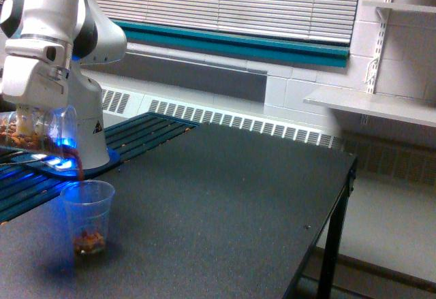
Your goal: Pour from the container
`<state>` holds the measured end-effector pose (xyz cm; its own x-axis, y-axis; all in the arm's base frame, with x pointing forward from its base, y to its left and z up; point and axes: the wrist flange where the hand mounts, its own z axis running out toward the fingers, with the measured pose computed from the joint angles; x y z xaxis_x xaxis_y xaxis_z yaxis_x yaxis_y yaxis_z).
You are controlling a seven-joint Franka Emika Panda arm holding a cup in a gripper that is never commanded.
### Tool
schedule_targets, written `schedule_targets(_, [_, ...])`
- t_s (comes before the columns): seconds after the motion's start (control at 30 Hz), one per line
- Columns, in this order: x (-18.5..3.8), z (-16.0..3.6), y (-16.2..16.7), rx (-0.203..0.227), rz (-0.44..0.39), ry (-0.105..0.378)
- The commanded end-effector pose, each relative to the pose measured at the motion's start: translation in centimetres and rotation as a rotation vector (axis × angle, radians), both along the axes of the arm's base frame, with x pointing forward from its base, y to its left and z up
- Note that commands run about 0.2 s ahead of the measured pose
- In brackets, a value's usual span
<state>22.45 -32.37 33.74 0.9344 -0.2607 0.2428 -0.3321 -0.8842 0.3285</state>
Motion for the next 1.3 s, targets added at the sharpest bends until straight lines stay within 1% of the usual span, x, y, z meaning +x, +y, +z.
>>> schedule_targets(0.03, [-0.1, 0.4, 0.1, -0.012, 0.009, 0.002])
schedule_targets(0.4, [-0.1, 0.4, 0.3, -0.025, 0.038, 0.017])
schedule_targets(0.47, [0.3, 0.5, 0.7, -0.031, 0.046, 0.019])
schedule_targets(0.63, [-0.5, -0.1, 0.5, -0.023, 0.063, 0.030])
schedule_targets(0.73, [0.2, 0.1, 1.2, -0.033, 0.071, 0.035])
schedule_targets(0.8, [-0.7, -0.5, 1.2, -0.026, 0.070, 0.041])
schedule_targets(0.9, [-0.7, -0.6, 1.3, -0.029, 0.077, 0.047])
schedule_targets(1.0, [-1.7, -1.1, 1.0, -0.021, 0.074, 0.056])
schedule_targets(1.03, [-1.7, -1.1, 0.8, -0.021, 0.075, 0.057])
schedule_targets(1.17, [-1.2, -0.9, 0.5, -0.029, 0.075, 0.059])
schedule_targets(1.23, [0.3, -0.1, 1.0, -0.043, 0.076, 0.056])
schedule_targets(1.27, [-0.9, -0.9, 0.9, -0.033, 0.075, 0.060])
schedule_targets(1.3, [-1.3, -1.1, 0.8, -0.030, 0.073, 0.059])
